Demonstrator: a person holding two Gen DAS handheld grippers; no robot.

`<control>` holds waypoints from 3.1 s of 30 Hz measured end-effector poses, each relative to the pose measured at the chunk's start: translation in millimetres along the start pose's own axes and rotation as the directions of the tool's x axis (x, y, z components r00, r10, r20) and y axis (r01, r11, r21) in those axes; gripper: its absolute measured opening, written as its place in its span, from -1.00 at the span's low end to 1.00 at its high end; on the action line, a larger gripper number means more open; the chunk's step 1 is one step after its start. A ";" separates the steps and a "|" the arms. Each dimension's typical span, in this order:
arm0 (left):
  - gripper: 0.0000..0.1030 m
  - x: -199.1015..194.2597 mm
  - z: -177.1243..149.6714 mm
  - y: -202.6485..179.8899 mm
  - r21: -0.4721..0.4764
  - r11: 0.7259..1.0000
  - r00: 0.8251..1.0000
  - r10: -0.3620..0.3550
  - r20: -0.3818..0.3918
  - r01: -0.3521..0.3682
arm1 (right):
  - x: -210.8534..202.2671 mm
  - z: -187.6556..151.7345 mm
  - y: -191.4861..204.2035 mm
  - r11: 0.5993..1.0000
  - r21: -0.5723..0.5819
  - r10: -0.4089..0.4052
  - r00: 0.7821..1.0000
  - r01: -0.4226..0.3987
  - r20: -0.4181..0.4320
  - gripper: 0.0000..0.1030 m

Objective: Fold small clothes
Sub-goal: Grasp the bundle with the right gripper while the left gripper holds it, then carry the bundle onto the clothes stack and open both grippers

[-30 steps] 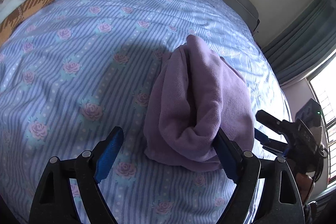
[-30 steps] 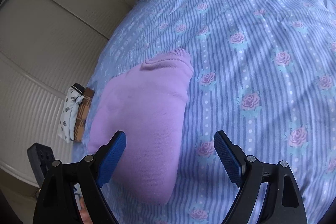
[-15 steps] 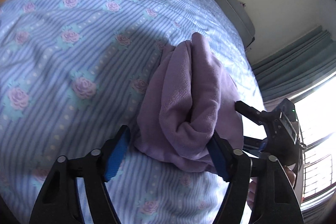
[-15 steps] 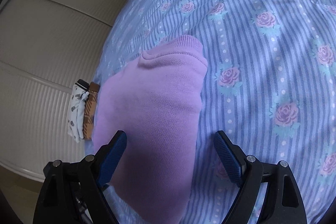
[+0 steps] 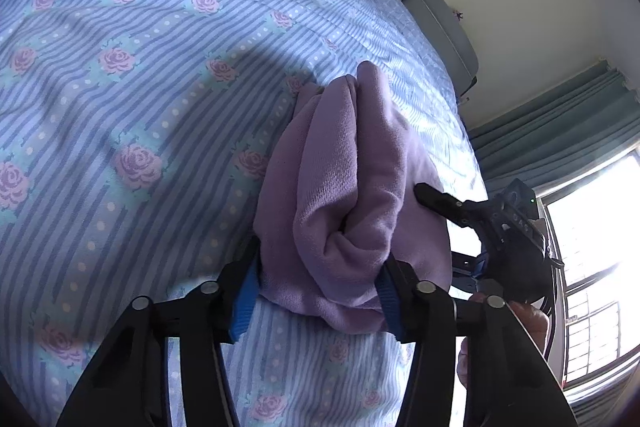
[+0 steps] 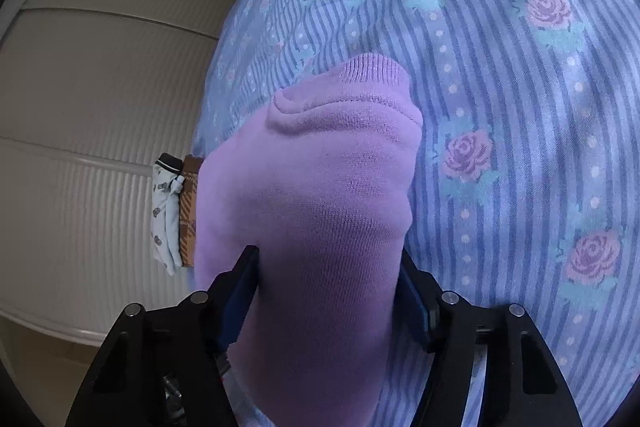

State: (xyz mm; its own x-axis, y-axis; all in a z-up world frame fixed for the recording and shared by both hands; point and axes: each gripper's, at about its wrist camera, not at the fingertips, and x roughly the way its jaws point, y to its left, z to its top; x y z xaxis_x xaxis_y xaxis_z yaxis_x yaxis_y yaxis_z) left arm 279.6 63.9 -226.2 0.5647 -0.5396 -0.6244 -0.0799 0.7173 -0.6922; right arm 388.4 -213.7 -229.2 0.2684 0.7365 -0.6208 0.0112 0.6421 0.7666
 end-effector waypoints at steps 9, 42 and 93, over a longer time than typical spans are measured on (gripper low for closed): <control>-0.22 -9.7 2.1 -6.0 0.029 1.000 1.000 -0.005 -0.001 0.005 | -15.0 -10.9 9.2 0.999 -0.032 0.010 0.999 -0.009 0.033 -0.21; -0.26 -230.2 93.8 16.3 0.096 0.995 0.966 -0.016 0.260 -0.009 | 27.6 -49.8 273.3 0.950 -0.292 0.136 0.988 -0.110 0.070 -0.28; 0.64 -339.3 173.8 101.3 0.076 0.946 0.857 0.250 0.451 -0.316 | 116.8 -92.3 411.4 0.844 -0.518 -0.012 0.970 0.139 0.242 0.59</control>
State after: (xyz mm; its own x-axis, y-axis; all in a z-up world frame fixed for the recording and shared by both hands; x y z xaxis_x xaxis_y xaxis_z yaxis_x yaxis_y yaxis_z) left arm 222.6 396.2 -21.6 0.8343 -0.0845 -0.5448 -0.1916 0.8821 -0.4304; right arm 335.5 156.1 -1.5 0.4931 0.6558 -0.5717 -0.4519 0.7546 0.4758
